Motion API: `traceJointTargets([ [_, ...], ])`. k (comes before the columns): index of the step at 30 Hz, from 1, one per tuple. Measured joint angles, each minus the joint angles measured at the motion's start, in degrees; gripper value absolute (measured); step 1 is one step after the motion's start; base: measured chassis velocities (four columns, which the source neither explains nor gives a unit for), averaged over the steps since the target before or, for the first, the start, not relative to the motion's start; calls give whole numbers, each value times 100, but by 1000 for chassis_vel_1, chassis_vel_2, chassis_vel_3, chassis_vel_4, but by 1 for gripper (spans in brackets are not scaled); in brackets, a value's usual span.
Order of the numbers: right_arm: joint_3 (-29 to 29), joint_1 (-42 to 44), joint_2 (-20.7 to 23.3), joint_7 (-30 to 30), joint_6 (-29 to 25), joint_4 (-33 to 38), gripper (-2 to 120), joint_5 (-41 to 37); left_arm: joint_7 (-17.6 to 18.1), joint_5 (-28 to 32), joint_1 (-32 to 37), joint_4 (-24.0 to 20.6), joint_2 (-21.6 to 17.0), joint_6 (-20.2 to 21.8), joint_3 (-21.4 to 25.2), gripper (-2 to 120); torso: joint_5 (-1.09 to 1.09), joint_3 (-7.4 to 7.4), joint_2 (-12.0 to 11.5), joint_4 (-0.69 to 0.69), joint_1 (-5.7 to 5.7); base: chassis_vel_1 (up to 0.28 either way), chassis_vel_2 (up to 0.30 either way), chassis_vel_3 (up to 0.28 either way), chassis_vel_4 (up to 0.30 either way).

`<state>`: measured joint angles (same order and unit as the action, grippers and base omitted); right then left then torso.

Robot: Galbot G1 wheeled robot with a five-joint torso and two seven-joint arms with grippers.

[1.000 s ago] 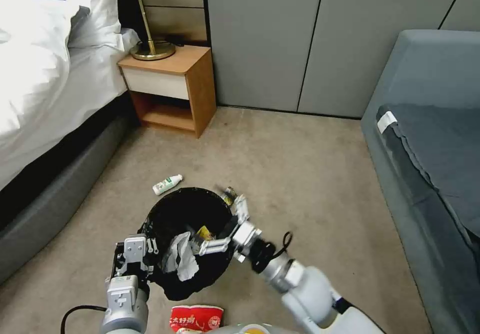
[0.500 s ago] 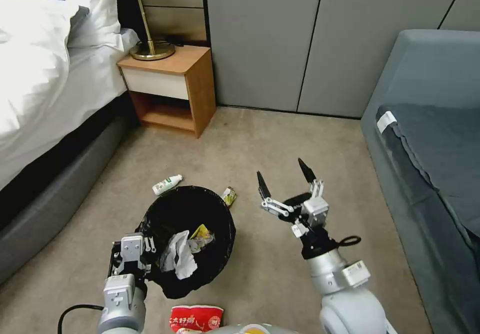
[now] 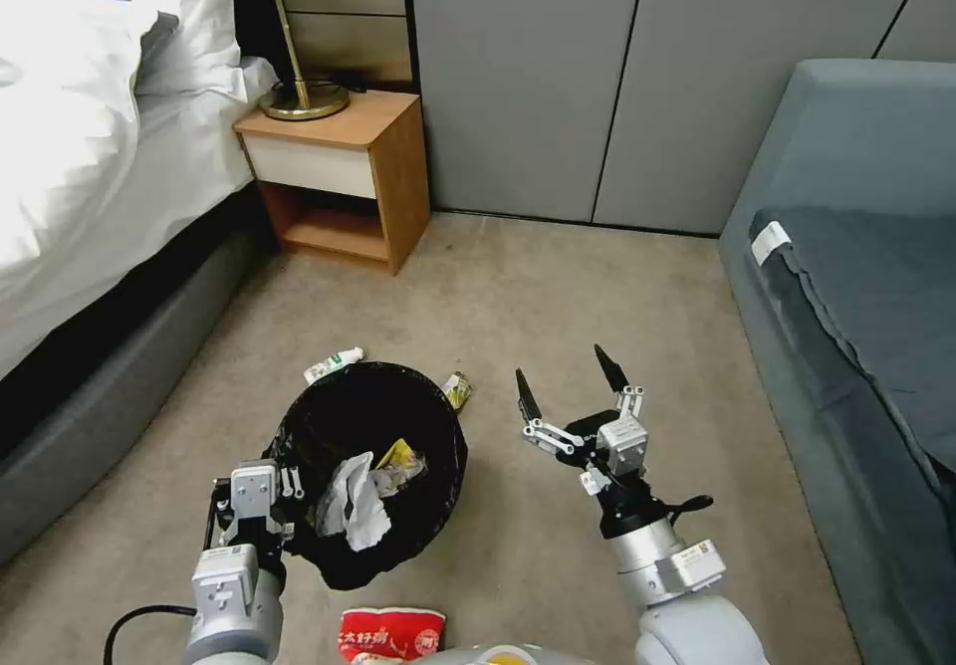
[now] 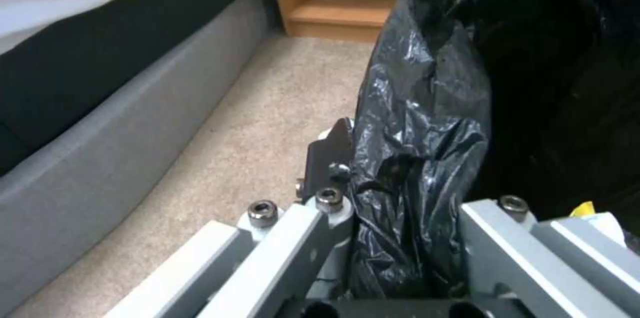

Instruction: Pick up the trash bin, then pick up the garbage from the floor and place it into the trash bin.

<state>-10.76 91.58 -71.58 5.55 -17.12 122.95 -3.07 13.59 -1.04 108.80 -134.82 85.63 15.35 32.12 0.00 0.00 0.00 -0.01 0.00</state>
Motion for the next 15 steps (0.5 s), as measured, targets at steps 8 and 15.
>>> traceJointTargets([
  [8,59,-180,84,21,201,25,100,-15,-6,-52,58,-38,11,0,-13,3,0,0,0,1,0,16,13,14,14],
  [15,100,-222,107,21,239,20,100,-15,-10,-61,77,-79,15,0,-3,3,0,0,0,1,0,76,77,76,67],
])
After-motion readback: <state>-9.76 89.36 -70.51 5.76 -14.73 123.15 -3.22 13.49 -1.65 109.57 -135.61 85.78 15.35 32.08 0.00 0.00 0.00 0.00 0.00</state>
